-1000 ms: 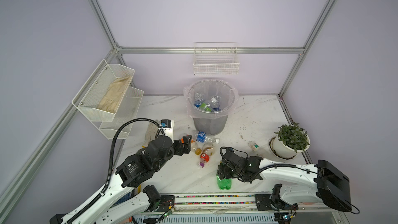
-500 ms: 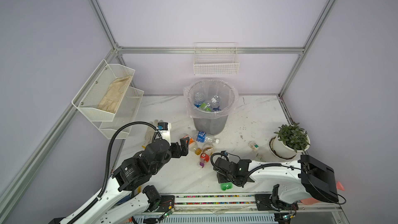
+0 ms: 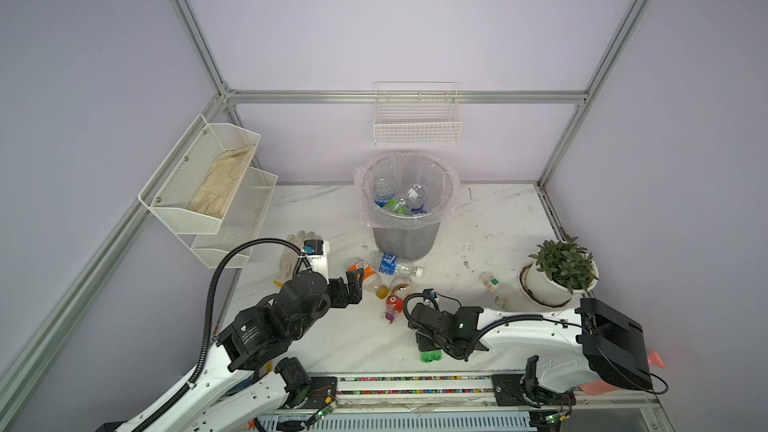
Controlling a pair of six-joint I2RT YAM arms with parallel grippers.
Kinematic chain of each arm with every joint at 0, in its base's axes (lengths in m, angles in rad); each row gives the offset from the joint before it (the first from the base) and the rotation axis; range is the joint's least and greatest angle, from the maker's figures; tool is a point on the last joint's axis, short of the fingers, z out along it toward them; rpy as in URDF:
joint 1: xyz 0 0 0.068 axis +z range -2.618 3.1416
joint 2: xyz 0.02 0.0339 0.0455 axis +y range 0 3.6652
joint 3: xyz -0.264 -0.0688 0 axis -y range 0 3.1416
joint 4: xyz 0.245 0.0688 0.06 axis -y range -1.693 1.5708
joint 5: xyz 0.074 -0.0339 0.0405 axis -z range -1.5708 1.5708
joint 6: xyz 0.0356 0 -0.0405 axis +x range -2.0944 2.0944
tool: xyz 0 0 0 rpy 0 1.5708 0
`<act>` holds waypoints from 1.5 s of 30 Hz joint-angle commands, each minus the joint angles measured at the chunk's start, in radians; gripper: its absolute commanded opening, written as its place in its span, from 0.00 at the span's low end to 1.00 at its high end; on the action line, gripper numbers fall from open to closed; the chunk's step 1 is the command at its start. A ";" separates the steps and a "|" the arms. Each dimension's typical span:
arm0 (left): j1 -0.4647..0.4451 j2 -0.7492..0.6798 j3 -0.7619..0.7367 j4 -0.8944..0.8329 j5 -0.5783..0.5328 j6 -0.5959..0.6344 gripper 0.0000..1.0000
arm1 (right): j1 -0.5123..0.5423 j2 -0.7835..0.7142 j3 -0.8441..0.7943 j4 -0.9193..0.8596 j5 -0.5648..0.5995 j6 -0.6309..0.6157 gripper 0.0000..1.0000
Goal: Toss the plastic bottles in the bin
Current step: 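Close the right gripper around the green Sprite bottle, then lift the Sprite bottle with the right gripper and carry it over the bin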
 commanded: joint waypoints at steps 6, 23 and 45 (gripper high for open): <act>-0.006 -0.015 -0.060 0.007 0.005 -0.035 1.00 | 0.004 -0.023 0.120 -0.083 0.111 -0.040 0.17; -0.010 -0.014 -0.118 0.010 0.028 -0.081 1.00 | 0.004 0.069 0.572 -0.188 0.327 -0.229 0.17; -0.016 -0.020 -0.151 0.010 0.047 -0.098 1.00 | 0.003 0.124 1.107 -0.271 0.524 -0.543 0.18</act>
